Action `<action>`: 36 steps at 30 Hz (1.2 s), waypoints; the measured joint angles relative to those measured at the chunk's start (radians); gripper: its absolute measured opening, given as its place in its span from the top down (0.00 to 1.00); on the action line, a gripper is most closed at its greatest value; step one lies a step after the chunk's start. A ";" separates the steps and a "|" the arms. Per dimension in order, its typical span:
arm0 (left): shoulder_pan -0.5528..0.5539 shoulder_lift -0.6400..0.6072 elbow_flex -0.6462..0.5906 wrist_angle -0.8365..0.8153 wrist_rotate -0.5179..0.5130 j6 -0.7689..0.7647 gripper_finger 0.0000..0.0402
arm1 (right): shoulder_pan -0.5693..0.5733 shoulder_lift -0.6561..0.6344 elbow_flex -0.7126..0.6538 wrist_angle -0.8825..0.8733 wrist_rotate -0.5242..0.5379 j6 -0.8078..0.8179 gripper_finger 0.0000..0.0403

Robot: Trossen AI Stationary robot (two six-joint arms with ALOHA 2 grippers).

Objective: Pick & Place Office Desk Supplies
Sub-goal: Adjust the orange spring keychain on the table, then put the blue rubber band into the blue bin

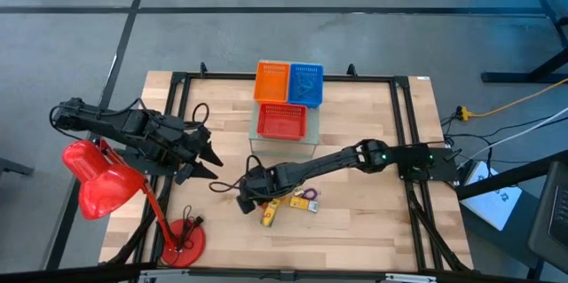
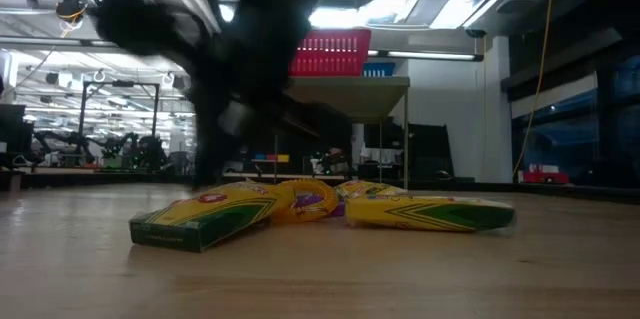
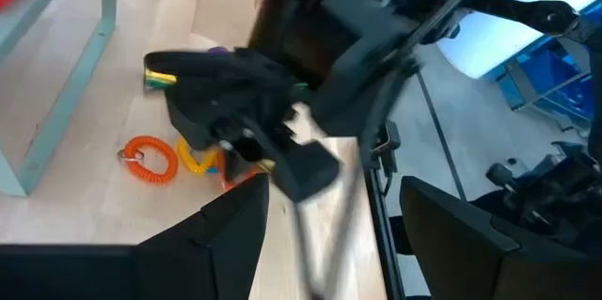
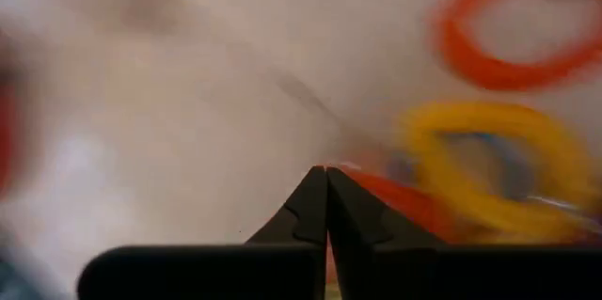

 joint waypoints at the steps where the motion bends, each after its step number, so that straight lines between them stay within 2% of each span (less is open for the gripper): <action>1: 0.000 0.000 0.000 0.001 0.001 -0.001 0.40 | 0.003 0.005 -0.001 -0.029 0.015 0.010 0.99; 13: 0.000 0.000 0.000 0.006 0.003 -0.015 0.40 | 0.086 -0.003 -0.001 -0.268 0.153 0.143 0.99; 22: 0.000 0.000 0.000 0.010 0.003 -0.015 0.40 | 0.186 -0.026 0.007 -0.268 0.148 0.331 0.99; 25: 0.000 0.000 0.000 0.010 0.003 -0.015 0.40 | 0.200 -0.037 0.057 -0.269 0.210 0.365 0.99; 31: 0.000 0.000 0.000 0.010 0.003 -0.017 0.40 | 0.166 -0.043 0.169 -0.286 0.350 0.327 0.99; 36: 0.000 0.000 0.000 0.013 0.002 -0.026 0.40 | 0.119 -0.041 0.159 -0.321 0.342 0.269 0.99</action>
